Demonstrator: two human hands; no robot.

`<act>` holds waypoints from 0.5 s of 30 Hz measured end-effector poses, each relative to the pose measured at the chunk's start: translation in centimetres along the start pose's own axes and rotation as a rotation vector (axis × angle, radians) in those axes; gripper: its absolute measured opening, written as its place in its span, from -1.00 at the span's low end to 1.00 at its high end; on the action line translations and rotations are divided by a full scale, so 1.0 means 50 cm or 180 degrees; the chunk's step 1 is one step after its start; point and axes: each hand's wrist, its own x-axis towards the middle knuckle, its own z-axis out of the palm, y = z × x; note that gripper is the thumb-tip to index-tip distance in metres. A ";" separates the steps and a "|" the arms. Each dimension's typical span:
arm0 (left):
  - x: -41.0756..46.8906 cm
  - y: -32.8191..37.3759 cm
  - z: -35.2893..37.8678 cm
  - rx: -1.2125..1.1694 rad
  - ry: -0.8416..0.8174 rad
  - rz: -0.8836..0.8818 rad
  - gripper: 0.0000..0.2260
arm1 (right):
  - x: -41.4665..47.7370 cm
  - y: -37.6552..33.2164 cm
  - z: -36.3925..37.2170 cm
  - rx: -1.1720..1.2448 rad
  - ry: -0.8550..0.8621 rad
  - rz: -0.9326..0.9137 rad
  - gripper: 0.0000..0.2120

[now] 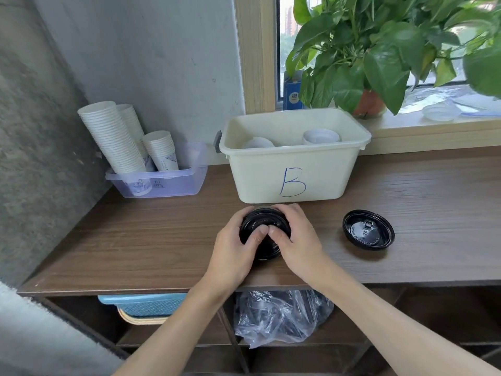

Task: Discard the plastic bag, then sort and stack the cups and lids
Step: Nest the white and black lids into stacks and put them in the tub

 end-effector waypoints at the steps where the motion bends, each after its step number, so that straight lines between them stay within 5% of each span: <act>1: -0.001 0.000 0.001 -0.0009 0.0042 -0.0020 -0.73 | 0.000 0.001 0.001 -0.0012 -0.0025 0.0021 -0.67; 7: -0.009 0.006 0.001 -0.0067 0.0443 -0.0033 -0.90 | -0.003 -0.003 0.000 0.0160 -0.0493 0.0144 -0.65; 15: -0.007 -0.005 -0.003 0.0052 0.0301 0.0350 -0.83 | -0.003 0.000 -0.001 0.0028 -0.0425 0.0042 -0.77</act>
